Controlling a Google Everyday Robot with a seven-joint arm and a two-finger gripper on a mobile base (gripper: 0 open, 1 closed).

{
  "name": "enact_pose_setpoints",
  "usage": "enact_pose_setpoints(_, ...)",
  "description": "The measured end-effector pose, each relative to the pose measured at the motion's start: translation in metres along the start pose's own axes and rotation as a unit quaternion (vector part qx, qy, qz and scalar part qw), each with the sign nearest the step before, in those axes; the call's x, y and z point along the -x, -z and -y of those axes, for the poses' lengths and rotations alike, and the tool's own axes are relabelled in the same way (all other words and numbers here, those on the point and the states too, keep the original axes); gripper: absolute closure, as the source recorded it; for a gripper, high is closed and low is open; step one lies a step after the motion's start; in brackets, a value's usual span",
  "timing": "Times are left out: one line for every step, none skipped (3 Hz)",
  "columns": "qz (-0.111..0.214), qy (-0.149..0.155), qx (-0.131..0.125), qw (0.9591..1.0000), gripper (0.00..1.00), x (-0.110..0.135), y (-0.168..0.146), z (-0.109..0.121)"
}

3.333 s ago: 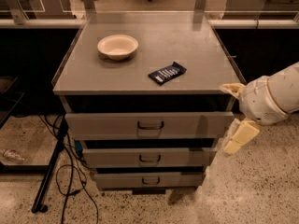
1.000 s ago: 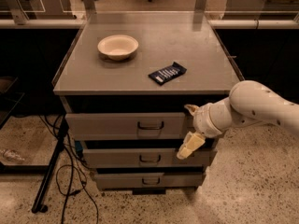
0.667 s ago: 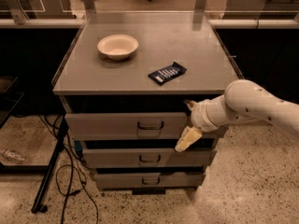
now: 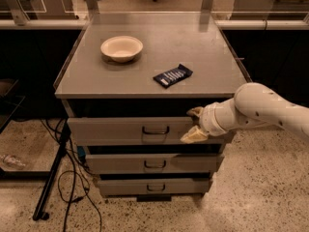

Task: Open top drawer

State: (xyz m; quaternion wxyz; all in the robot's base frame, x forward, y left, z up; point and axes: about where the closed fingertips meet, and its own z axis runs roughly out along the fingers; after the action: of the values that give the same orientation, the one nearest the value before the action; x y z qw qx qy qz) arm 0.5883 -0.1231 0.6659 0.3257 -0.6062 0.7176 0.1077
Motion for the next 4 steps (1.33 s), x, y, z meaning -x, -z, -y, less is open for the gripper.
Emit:
enact_pose_setpoints(0.0,0.0,0.0,1.0,0.65,0.0,0.0,0.0)
enact_pose_setpoints(-0.005,0.001,0.005,1.0,0.96,0.001,0.012,-0.011)
enact_pose_setpoints(-0.005,0.001,0.005,1.0,1.0,0.001,0.013,-0.011)
enact_pose_setpoints(-0.005,0.001,0.005,1.0,0.81,0.001,0.013,-0.011)
